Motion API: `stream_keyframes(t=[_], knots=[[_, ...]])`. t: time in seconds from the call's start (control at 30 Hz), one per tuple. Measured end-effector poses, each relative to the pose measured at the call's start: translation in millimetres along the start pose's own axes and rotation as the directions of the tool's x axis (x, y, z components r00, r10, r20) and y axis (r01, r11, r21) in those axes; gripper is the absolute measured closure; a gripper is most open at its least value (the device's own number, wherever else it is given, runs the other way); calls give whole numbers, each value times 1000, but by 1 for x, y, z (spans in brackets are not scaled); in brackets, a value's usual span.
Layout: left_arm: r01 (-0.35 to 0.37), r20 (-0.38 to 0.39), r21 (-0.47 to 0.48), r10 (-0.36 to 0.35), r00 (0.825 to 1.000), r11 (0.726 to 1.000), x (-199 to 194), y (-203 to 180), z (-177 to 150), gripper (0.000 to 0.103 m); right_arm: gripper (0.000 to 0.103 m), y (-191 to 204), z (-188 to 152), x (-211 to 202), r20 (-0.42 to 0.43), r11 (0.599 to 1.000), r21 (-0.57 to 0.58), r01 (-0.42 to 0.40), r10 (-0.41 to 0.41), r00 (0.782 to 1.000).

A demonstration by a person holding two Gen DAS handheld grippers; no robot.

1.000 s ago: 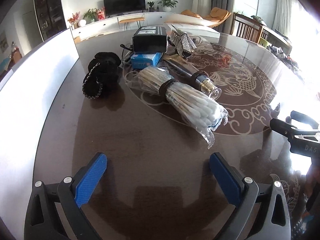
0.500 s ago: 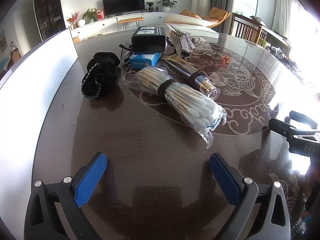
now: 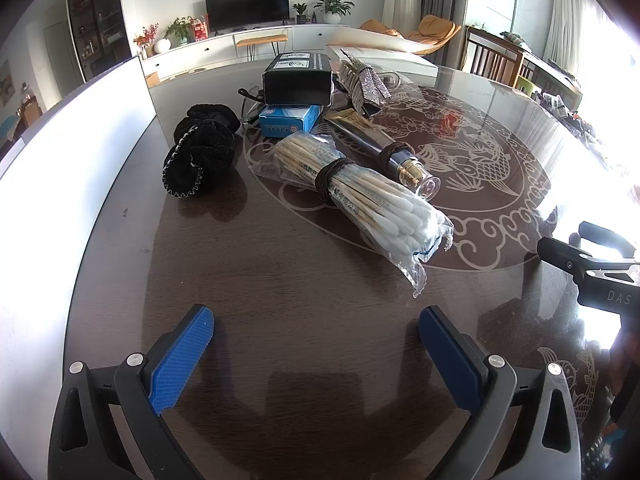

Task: Organize objects
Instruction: 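Return both tools to the table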

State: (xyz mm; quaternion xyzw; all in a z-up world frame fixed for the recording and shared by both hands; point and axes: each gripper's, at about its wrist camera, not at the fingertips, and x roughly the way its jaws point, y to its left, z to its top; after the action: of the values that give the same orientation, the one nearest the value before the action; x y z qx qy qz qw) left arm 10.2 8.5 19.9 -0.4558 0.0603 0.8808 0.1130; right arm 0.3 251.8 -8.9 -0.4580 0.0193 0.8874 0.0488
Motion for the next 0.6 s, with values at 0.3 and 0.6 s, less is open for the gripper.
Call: stream_keyframes(t=[0.3,0.6], knots=[[-32,-8,-35,32,999,999,-3,39,-6,0,0,0,0,0,0,1000,0,0,0,1000],[-62,-4,-78,62,998,995,-2,50,-5,0,0,1,1,1,0,1000,0,0,0,1000]])
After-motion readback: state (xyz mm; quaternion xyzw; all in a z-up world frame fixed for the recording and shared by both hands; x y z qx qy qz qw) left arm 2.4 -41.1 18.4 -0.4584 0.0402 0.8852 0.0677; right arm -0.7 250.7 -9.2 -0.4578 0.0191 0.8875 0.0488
